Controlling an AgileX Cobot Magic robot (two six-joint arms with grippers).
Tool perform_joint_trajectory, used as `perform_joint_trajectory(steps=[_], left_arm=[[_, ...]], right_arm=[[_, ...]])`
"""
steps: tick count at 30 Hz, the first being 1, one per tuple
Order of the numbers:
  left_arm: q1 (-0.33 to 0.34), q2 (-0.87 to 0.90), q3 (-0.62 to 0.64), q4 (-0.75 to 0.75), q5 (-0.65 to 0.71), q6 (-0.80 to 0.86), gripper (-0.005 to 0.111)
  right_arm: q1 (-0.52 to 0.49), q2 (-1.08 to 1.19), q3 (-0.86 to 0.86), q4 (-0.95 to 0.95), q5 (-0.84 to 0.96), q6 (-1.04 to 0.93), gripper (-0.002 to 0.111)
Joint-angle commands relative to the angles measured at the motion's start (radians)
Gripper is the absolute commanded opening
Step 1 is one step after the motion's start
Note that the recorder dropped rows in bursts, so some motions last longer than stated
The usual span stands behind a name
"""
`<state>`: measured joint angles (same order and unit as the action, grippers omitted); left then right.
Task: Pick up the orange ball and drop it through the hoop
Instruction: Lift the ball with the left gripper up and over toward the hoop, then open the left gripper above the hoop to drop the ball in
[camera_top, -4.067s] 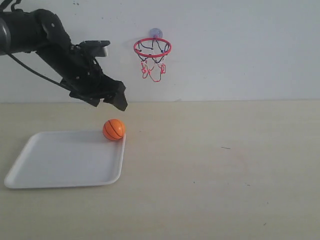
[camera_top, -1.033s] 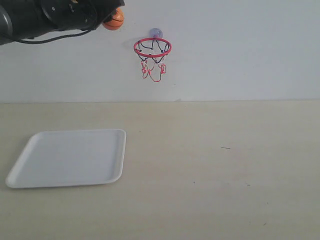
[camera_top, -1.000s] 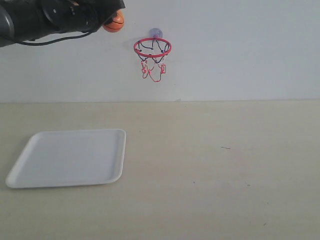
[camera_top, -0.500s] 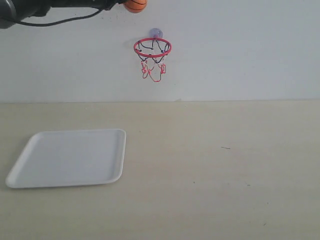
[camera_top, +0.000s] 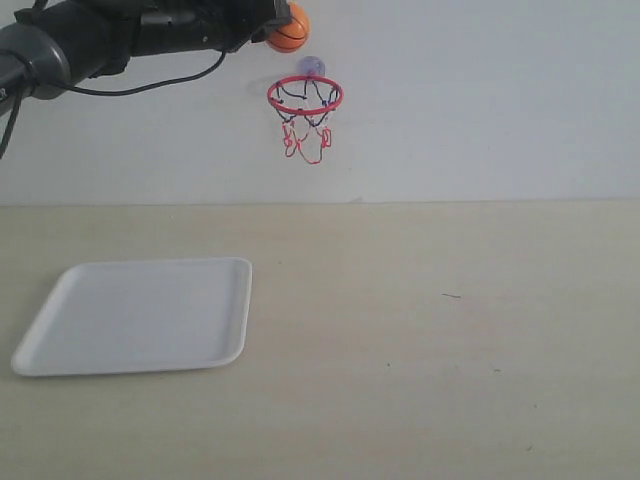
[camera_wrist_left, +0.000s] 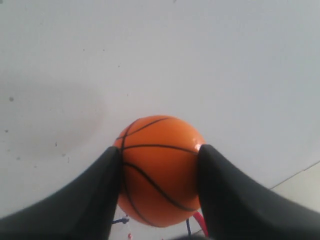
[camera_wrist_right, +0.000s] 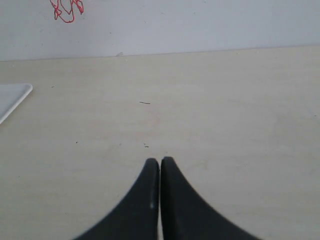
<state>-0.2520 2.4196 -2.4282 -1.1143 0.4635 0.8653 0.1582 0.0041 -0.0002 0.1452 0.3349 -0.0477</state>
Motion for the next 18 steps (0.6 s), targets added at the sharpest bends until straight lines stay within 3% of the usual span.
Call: perform_joint_trajectory(steps=[1, 12, 18], left_arm=[[0.002, 0.001, -0.008, 0.004, 0.024, 0.048, 0.004], [0.002, 0.001, -0.008, -0.079, 0.100, 0.079, 0.004], [0.000, 0.001, -0.008, -0.079, 0.074, 0.114, 0.004]], right_arm=[[0.002, -0.004, 0.000, 0.000, -0.002, -0.003, 0.000], [0.002, -0.004, 0.000, 0.000, -0.002, -0.003, 0.000], [0.002, -0.004, 0.000, 0.000, -0.002, -0.003, 0.000]])
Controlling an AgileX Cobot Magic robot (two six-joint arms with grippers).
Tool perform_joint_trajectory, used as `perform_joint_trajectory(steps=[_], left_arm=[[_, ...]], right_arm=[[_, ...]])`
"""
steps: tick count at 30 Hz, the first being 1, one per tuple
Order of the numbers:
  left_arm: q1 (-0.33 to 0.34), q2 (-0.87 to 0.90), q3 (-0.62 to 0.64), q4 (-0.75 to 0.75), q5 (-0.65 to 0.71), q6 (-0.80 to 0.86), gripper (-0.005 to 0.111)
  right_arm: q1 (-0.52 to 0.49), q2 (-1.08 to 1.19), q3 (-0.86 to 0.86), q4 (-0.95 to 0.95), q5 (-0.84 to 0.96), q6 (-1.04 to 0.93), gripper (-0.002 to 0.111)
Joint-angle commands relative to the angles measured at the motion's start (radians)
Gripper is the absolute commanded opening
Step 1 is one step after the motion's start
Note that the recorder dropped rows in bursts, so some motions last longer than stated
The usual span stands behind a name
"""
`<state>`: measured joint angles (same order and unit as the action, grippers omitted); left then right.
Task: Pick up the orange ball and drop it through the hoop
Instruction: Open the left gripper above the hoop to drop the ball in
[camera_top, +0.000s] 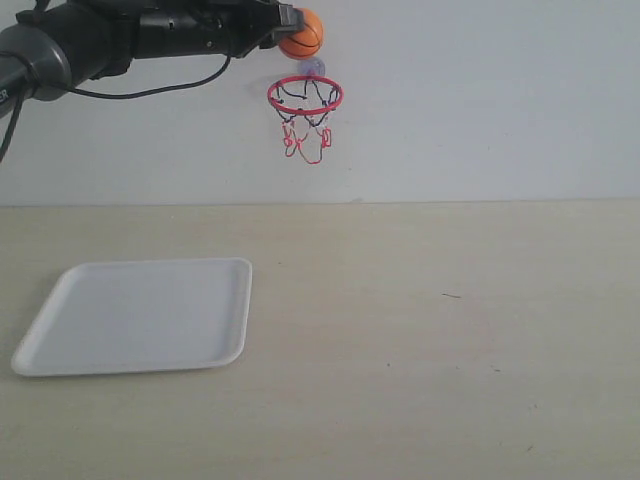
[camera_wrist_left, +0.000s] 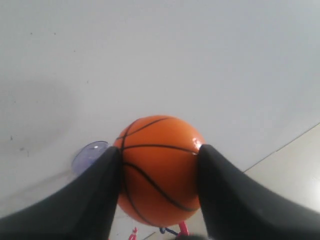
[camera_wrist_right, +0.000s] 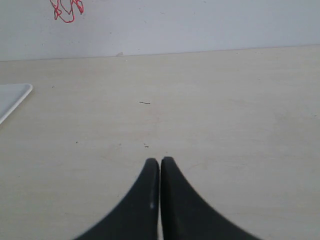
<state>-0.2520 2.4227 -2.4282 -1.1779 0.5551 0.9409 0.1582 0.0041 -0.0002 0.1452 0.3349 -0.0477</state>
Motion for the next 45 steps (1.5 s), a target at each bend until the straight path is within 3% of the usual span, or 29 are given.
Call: perform_joint_trajectory(steps=[1, 14, 17, 25, 30, 41, 43, 45], left_arm=[[-0.002, -0.003, -0.008, -0.016, -0.023, 0.057, 0.004], [-0.009, -0.003, -0.008, -0.016, -0.035, 0.090, 0.005], [-0.009, -0.003, -0.008, -0.016, -0.035, 0.085, 0.014], [0.010, -0.003, -0.008, -0.016, -0.039, -0.007, 0.057], [0.015, -0.003, -0.008, -0.016, -0.038, -0.008, 0.069], [0.015, -0.003, -0.008, -0.016, -0.034, -0.008, 0.064], [0.015, -0.003, -0.008, -0.016, -0.040, -0.008, 0.056], [0.017, -0.004, -0.008, -0.016, -0.042, -0.008, 0.040]], right_arm=[[0.002, -0.004, 0.000, 0.000, -0.002, -0.003, 0.000], [0.002, -0.004, 0.000, 0.000, -0.002, -0.003, 0.000], [0.002, -0.004, 0.000, 0.000, -0.002, -0.003, 0.000], [0.002, -0.004, 0.000, 0.000, -0.002, -0.003, 0.000], [0.002, -0.004, 0.000, 0.000, -0.002, -0.003, 0.000], [0.002, -0.004, 0.000, 0.000, -0.002, -0.003, 0.000], [0.002, -0.004, 0.000, 0.000, -0.002, -0.003, 0.000], [0.002, -0.004, 0.000, 0.000, -0.002, -0.003, 0.000]])
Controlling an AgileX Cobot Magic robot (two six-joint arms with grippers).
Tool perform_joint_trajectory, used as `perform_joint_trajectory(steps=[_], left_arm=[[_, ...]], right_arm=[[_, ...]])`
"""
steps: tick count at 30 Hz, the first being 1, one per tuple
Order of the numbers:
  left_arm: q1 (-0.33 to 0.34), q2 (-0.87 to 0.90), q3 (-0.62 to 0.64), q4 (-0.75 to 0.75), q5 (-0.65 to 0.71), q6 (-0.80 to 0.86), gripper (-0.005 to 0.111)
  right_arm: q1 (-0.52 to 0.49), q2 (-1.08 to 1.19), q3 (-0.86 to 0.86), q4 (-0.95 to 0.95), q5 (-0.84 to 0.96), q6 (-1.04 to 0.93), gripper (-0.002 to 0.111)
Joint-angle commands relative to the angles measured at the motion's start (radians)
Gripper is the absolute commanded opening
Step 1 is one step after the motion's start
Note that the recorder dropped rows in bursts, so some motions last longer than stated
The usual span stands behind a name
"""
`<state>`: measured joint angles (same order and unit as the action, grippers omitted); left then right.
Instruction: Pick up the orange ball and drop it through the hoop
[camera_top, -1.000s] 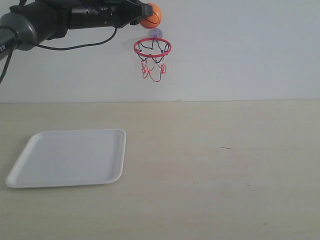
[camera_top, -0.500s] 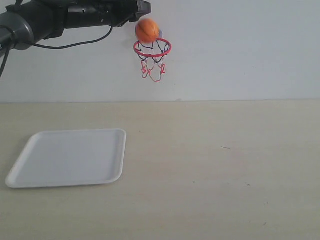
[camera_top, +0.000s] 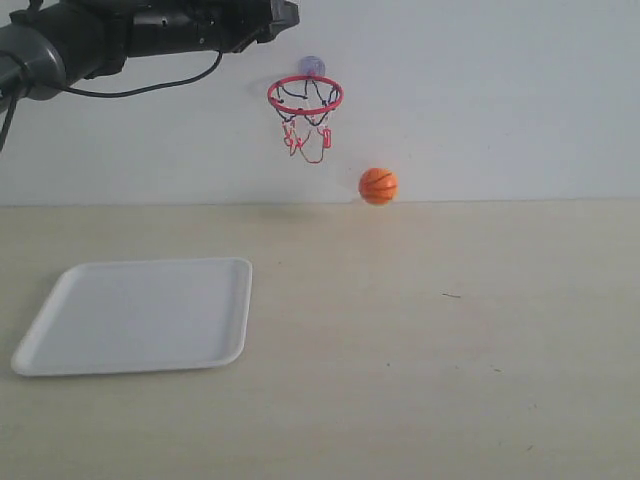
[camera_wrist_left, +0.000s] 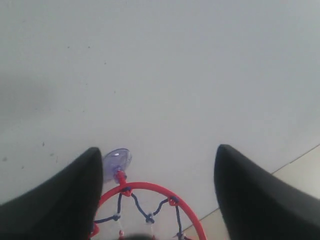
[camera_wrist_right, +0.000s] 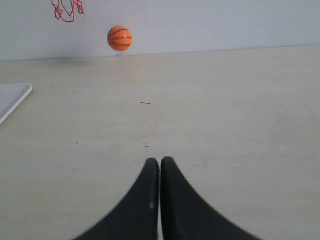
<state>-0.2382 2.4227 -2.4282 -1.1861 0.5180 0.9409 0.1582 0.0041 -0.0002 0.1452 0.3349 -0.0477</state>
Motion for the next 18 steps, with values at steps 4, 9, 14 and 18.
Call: perform_joint_trajectory(steps=[4, 9, 14, 18], left_arm=[[0.029, -0.023, -0.008, 0.040, 0.056, -0.015, 0.004], [0.079, -0.099, -0.008, 0.499, 0.216, -0.360, 0.004], [0.138, -0.142, -0.008, 0.701, 0.655, -0.428, 0.004], [0.159, -0.170, 0.144, 0.495, 0.703, -0.457, 0.004]], right_arm=[[0.002, -0.004, 0.000, 0.000, -0.002, -0.003, 0.000], [0.002, -0.004, 0.000, 0.000, -0.002, -0.005, 0.000], [0.002, -0.004, 0.000, 0.000, -0.002, -0.003, 0.000], [0.002, -0.004, 0.000, 0.000, -0.002, -0.003, 0.000]])
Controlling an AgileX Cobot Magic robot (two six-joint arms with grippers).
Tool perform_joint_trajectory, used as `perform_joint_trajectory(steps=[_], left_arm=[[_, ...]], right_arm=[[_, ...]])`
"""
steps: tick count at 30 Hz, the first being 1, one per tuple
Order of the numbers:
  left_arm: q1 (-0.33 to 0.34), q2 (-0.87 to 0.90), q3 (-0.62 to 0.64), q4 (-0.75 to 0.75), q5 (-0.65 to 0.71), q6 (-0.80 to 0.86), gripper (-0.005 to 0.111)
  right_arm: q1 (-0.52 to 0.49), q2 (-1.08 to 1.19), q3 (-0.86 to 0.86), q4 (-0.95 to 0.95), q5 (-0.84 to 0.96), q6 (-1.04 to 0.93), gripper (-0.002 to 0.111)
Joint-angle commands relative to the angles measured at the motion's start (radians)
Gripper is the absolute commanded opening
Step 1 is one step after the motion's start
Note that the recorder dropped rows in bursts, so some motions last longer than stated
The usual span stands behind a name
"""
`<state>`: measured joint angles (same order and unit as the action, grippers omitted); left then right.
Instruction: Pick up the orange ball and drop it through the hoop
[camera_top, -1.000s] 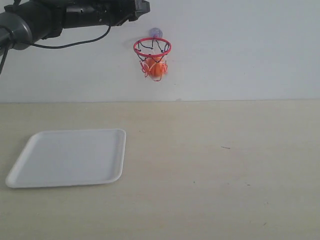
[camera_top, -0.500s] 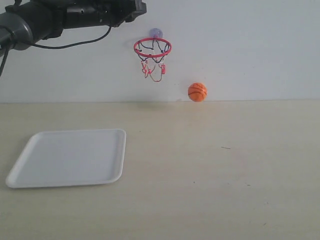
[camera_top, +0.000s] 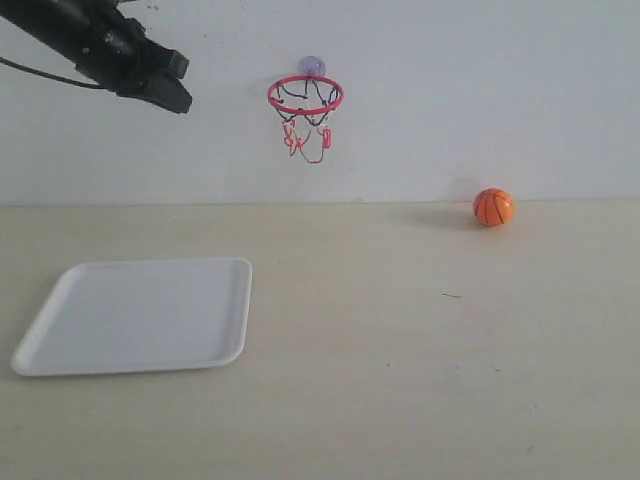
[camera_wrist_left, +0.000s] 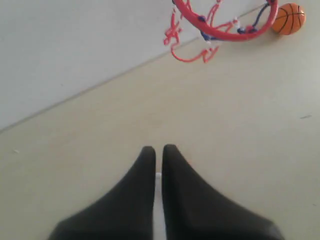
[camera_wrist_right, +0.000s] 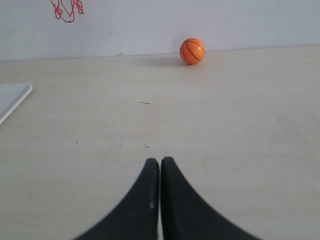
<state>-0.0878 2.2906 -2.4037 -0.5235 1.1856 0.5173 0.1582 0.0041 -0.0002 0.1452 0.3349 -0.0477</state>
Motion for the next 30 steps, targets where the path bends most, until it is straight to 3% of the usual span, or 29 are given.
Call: perform_joint_trajectory(steps=[1, 10, 16, 21, 25, 30], left_arm=[[0.001, -0.062, 0.197, -0.212, 0.035, -0.009, 0.004], [-0.072, -0.337, 0.847, -0.296, 0.035, 0.265, 0.004], [-0.087, -0.573, 1.197, -0.680, 0.035, 0.481, 0.004], [-0.176, -0.823, 1.477, -0.885, 0.035, 0.683, 0.004], [-0.225, -0.998, 1.614, -0.936, 0.035, 0.692, 0.004], [-0.225, -1.166, 1.662, -0.934, 0.035, 0.692, 0.004]], right_arm=[[0.002, -0.004, 0.000, 0.000, -0.002, -0.003, 0.000], [0.002, -0.004, 0.000, 0.000, -0.002, -0.003, 0.000], [0.002, -0.004, 0.000, 0.000, -0.002, -0.003, 0.000], [0.002, -0.004, 0.000, 0.000, -0.002, -0.003, 0.000], [0.002, -0.004, 0.000, 0.000, -0.002, -0.003, 0.000], [0.002, -0.004, 0.000, 0.000, -0.002, -0.003, 0.000]])
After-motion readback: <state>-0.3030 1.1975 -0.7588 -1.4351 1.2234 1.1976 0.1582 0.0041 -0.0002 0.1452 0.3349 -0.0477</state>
